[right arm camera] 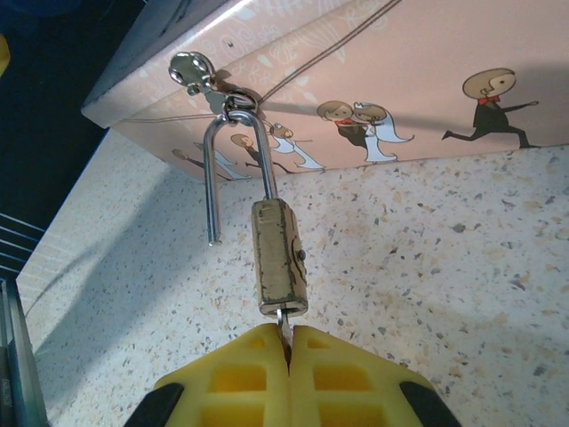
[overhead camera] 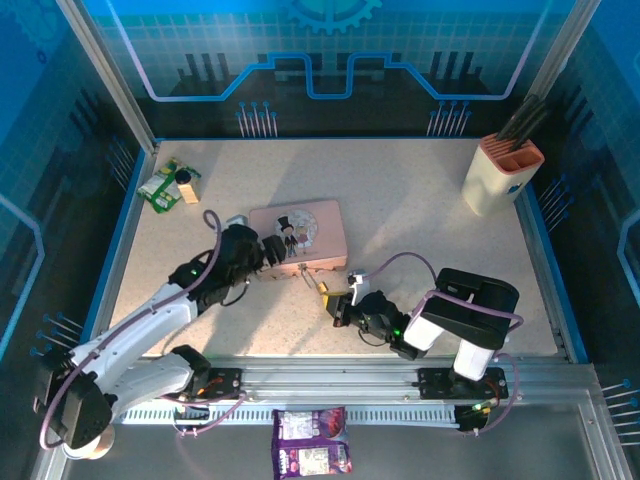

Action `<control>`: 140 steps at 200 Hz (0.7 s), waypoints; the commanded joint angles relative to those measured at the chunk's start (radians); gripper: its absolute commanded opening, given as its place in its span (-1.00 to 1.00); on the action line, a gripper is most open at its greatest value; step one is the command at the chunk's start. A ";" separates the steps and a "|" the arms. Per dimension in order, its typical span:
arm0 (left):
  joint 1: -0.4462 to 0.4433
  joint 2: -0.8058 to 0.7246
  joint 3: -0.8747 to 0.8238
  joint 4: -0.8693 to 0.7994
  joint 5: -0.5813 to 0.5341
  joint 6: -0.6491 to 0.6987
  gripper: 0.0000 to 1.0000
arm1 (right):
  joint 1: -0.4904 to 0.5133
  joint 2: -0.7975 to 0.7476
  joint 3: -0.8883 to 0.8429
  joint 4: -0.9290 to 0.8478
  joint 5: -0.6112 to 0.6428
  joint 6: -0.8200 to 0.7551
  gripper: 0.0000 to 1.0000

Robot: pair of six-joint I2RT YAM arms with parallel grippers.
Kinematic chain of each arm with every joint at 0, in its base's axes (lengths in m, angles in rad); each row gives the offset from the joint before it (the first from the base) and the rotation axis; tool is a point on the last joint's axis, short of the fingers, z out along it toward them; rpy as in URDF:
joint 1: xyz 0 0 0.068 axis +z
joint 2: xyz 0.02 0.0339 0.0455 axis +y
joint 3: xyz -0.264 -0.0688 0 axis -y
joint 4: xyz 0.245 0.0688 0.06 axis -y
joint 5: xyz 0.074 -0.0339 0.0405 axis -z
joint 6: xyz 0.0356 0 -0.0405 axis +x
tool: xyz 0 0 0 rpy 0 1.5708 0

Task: Unlock a padlock with a key

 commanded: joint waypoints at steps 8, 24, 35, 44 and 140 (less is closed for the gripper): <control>0.166 0.044 0.010 -0.091 0.068 0.125 0.84 | -0.010 -0.035 0.030 -0.160 0.046 0.027 -1.00; 0.228 0.065 -0.007 -0.036 0.138 0.145 0.86 | -0.010 -0.065 0.051 -0.238 0.064 0.034 -1.00; 0.247 0.079 -0.008 -0.011 0.166 0.156 0.87 | -0.010 -0.082 0.062 -0.280 0.069 0.028 -1.00; 0.252 0.093 -0.008 0.015 0.187 0.171 0.88 | -0.010 -0.096 0.073 -0.311 0.072 0.025 -1.00; 0.213 0.247 -0.028 0.169 0.327 0.137 0.81 | -0.052 -0.130 0.120 -0.463 0.033 0.058 -0.99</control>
